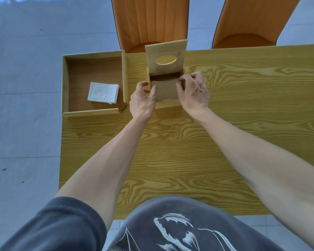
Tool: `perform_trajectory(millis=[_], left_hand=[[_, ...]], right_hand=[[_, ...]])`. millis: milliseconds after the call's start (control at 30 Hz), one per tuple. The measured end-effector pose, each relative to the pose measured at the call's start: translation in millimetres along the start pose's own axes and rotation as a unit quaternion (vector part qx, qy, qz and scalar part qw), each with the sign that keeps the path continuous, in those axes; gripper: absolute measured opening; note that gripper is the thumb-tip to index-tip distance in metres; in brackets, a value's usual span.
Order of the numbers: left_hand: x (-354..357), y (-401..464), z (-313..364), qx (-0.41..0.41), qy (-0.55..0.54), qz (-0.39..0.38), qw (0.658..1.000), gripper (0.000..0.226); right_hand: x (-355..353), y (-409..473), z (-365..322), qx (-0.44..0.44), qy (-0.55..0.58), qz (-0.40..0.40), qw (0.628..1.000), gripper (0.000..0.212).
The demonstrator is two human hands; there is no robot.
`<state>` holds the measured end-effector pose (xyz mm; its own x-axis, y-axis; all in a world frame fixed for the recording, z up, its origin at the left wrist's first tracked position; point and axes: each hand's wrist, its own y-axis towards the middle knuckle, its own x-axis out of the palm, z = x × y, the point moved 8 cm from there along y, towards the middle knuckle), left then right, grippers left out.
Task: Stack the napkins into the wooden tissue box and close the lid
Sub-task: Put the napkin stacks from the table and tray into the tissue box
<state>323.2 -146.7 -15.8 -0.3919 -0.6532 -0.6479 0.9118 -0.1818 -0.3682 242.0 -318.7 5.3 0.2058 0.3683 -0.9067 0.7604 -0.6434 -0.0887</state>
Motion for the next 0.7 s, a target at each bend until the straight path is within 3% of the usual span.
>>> perform_trajectory(millis=[167,333,533,700], left_hand=[[-14.7,-8.4,-4.7,-0.008,-0.033,-0.018,0.999,0.052],[-47.8,-19.7,-18.1,-0.004,-0.045,0.003,0.999,0.052],[-95.4,-25.2,-55.0,-0.023,-0.043,0.04,0.998,0.045],[-135.7,-13.4,-85.8,-0.023,-0.022,0.058,0.998,0.043]], right_hand=[[-0.8,-11.3,2.9,0.024,0.099,0.0,0.995,0.038],[-4.3,-25.4,-11.4,0.028,0.102,0.044,0.993,0.048],[-5.4,-50.9,-57.2,-0.021,0.119,0.096,0.988,0.042],[19.5,-60.7,-103.4,-0.03,0.199,0.036,0.979,0.039]])
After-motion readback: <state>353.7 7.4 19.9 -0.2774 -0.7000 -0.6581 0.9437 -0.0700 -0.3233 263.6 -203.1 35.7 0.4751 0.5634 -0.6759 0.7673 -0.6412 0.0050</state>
